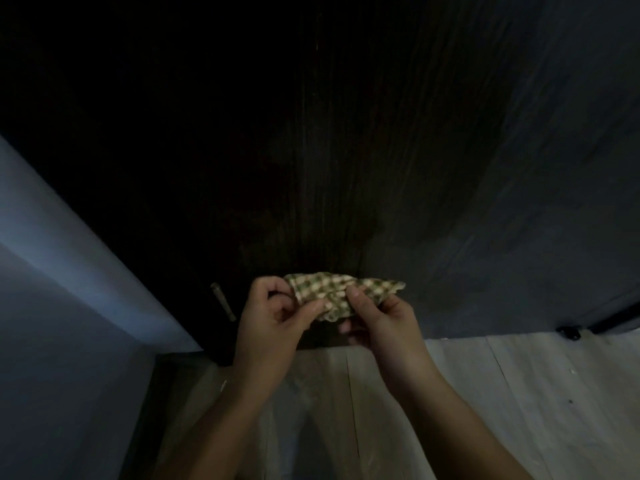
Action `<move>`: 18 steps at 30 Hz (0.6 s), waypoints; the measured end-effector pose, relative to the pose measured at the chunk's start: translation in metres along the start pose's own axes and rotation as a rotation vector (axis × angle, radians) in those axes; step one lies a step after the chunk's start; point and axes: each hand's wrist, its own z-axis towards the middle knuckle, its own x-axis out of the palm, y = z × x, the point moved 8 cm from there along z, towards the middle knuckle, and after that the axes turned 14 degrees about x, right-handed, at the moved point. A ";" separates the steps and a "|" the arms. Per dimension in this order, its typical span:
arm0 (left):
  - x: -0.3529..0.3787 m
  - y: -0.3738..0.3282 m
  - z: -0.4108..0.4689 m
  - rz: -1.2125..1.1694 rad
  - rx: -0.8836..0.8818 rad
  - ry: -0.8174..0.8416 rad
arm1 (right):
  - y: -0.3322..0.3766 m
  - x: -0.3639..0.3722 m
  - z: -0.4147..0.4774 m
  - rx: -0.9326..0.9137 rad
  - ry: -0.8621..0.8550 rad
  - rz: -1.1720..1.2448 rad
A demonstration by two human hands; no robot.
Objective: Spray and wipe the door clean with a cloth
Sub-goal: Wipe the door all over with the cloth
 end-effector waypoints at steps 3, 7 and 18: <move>-0.001 0.004 0.000 -0.023 -0.088 0.055 | 0.005 0.001 0.001 0.001 0.081 0.013; 0.020 0.015 -0.012 -0.293 -0.312 0.207 | 0.010 0.012 -0.004 -0.015 0.192 -0.012; 0.007 0.032 -0.024 -0.410 -0.551 0.124 | 0.006 -0.015 0.005 0.038 -0.018 -0.003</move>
